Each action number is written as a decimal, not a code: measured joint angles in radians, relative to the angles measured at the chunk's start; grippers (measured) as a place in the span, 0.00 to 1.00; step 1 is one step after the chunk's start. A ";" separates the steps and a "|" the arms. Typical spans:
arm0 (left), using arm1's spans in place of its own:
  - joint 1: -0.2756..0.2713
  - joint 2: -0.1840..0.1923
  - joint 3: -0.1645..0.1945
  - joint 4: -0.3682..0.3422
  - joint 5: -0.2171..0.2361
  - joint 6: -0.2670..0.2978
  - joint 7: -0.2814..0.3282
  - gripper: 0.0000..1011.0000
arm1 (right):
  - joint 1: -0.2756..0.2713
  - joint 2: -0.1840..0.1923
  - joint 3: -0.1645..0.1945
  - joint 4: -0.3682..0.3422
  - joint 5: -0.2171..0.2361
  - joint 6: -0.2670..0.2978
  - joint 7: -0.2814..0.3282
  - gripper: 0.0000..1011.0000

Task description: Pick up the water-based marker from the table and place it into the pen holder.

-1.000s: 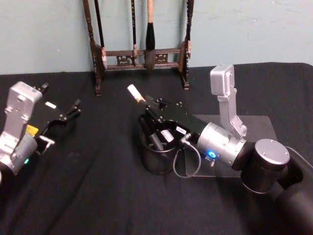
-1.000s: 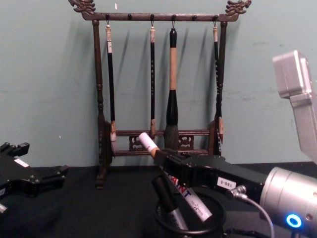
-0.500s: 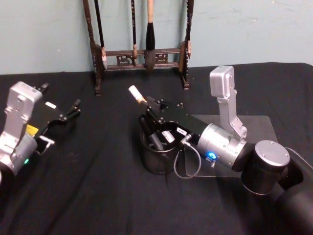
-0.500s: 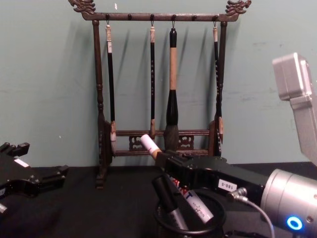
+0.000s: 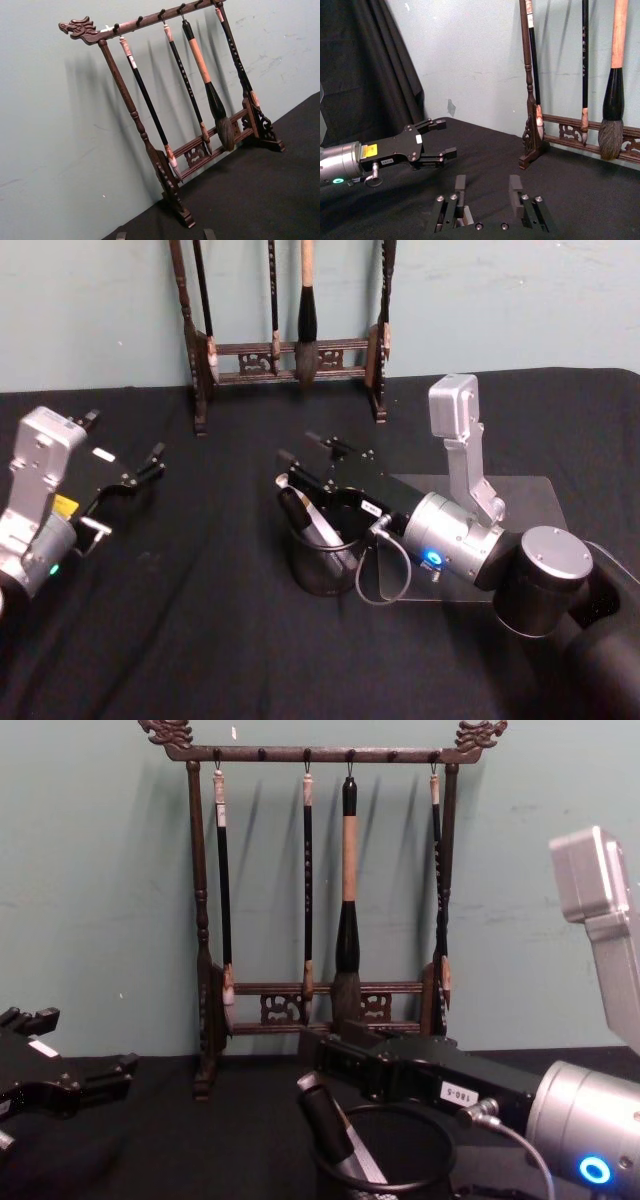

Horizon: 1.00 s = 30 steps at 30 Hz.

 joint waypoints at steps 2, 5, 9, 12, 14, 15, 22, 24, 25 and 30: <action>0.000 0.000 0.000 0.000 0.000 0.000 0.000 0.99 | 0.000 0.000 0.000 0.000 0.000 0.000 0.000 0.58; 0.000 0.000 0.000 0.000 0.000 0.000 0.000 0.99 | 0.000 0.000 0.000 0.000 0.000 0.001 0.001 0.64; 0.000 0.000 0.000 0.000 0.000 0.000 0.000 0.99 | 0.000 0.000 0.001 0.000 0.000 0.001 0.001 0.79; 0.000 0.000 0.000 0.000 0.000 0.000 0.000 0.99 | 0.000 0.000 0.001 0.000 0.000 0.002 0.001 0.88; 0.000 0.000 0.000 0.000 0.000 0.000 0.000 0.99 | 0.000 0.001 0.001 0.000 0.001 0.004 0.001 0.91; 0.000 0.000 0.000 0.000 0.000 0.000 0.000 0.99 | 0.000 0.004 0.004 -0.001 0.003 0.005 0.001 0.95; 0.000 0.000 0.000 0.000 0.000 0.000 0.000 0.99 | -0.004 0.020 0.028 -0.026 0.002 -0.001 -0.027 0.99; 0.000 0.000 0.000 0.000 0.000 0.000 0.000 0.99 | -0.007 0.027 0.037 -0.036 -0.001 -0.004 -0.038 0.99; 0.000 0.000 0.000 0.000 0.000 0.000 0.000 0.99 | -0.011 0.033 0.048 -0.045 -0.006 -0.008 -0.051 0.99; 0.000 0.000 0.000 0.000 0.000 0.000 0.000 0.99 | -0.024 0.055 0.083 -0.068 -0.026 -0.012 -0.095 0.99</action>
